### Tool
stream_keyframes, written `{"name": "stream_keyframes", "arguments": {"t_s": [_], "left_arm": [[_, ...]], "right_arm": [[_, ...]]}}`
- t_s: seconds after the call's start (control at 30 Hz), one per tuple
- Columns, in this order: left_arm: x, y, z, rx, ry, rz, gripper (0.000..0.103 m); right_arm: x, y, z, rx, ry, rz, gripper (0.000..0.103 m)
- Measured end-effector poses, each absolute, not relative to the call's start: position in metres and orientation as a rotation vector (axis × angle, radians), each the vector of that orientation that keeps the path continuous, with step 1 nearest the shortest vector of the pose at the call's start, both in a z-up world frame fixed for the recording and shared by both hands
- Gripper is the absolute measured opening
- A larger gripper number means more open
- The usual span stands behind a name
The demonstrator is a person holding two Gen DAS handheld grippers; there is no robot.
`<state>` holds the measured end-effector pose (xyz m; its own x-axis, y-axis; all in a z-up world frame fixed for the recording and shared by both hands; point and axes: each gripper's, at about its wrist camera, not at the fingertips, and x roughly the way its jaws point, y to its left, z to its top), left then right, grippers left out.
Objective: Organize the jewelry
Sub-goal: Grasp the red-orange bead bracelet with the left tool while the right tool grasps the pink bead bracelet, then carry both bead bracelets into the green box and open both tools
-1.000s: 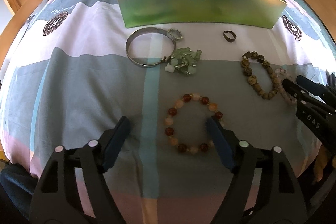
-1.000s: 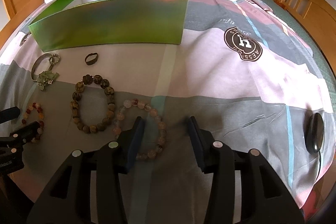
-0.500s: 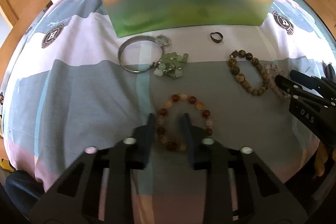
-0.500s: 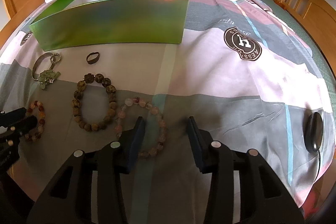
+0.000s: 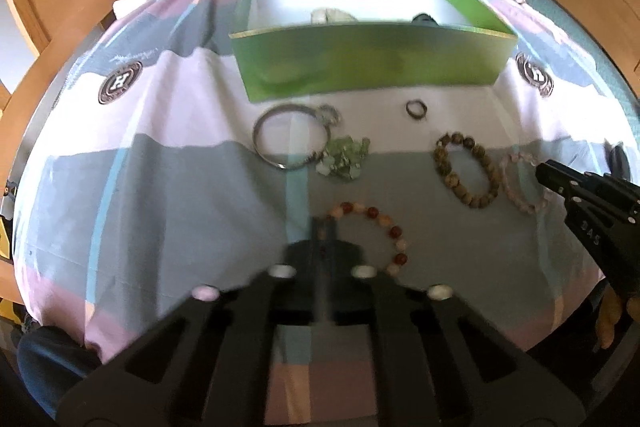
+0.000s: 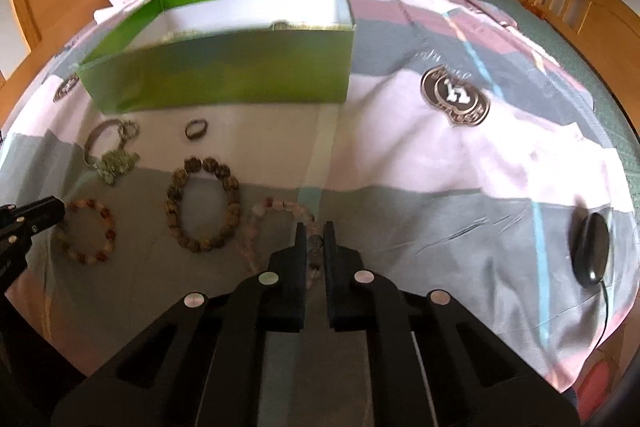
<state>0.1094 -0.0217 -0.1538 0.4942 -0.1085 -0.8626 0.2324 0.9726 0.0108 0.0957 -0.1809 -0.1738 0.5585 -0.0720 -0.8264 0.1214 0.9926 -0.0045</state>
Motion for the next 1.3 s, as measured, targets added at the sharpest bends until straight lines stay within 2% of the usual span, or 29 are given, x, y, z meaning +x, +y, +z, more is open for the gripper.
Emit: {"name": "stream_keyframes", "arguments": {"t_s": [0.27, 0.43, 0.57, 0.63, 0.73, 0.83, 0.87, 0.9, 0.93, 1.0, 1.03, 1.3], "left_arm": [[0.113, -0.006, -0.142, 0.084, 1.021, -0.219, 0.001], [0.116, -0.005, -0.157, 0.078, 1.063, -0.227, 0.002], [0.120, -0.015, -0.167, 0.095, 1.080, -0.243, 0.018], [0.123, -0.021, -0.171, 0.110, 1.084, -0.249, 0.021], [0.127, -0.027, -0.180, 0.125, 1.108, -0.251, 0.021], [0.130, -0.026, -0.190, 0.119, 1.124, -0.246, 0.021], [0.130, -0.025, -0.189, 0.113, 1.123, -0.253, 0.019], [0.131, -0.023, -0.189, 0.105, 1.124, -0.253, 0.010], [0.132, -0.021, -0.189, 0.095, 1.127, -0.250, 0.008], [0.135, -0.013, -0.186, 0.055, 1.140, -0.254, 0.008], [0.135, -0.011, -0.185, 0.052, 1.137, -0.247, 0.008], [0.132, 0.002, -0.146, 0.051, 1.048, -0.217, 0.008]], "right_arm": [[0.094, -0.184, -0.143, 0.073, 0.905, -0.107, 0.008], [0.097, -0.184, -0.152, 0.081, 0.931, -0.104, 0.008], [0.098, -0.184, -0.167, 0.093, 0.969, -0.103, 0.008], [0.098, -0.184, -0.172, 0.094, 0.982, -0.110, 0.008], [0.101, -0.189, -0.182, 0.104, 1.013, -0.126, 0.009], [0.102, -0.193, -0.190, 0.118, 1.035, -0.136, 0.014], [0.102, -0.193, -0.193, 0.115, 1.039, -0.136, 0.014], [0.102, -0.193, -0.195, 0.111, 1.038, -0.133, 0.014], [0.101, -0.192, -0.196, 0.104, 1.033, -0.131, 0.015], [0.101, -0.189, -0.196, 0.078, 1.025, -0.131, 0.014], [0.101, -0.187, -0.195, 0.066, 1.022, -0.130, 0.008], [0.100, -0.187, -0.178, 0.082, 0.981, -0.114, 0.008]]}}
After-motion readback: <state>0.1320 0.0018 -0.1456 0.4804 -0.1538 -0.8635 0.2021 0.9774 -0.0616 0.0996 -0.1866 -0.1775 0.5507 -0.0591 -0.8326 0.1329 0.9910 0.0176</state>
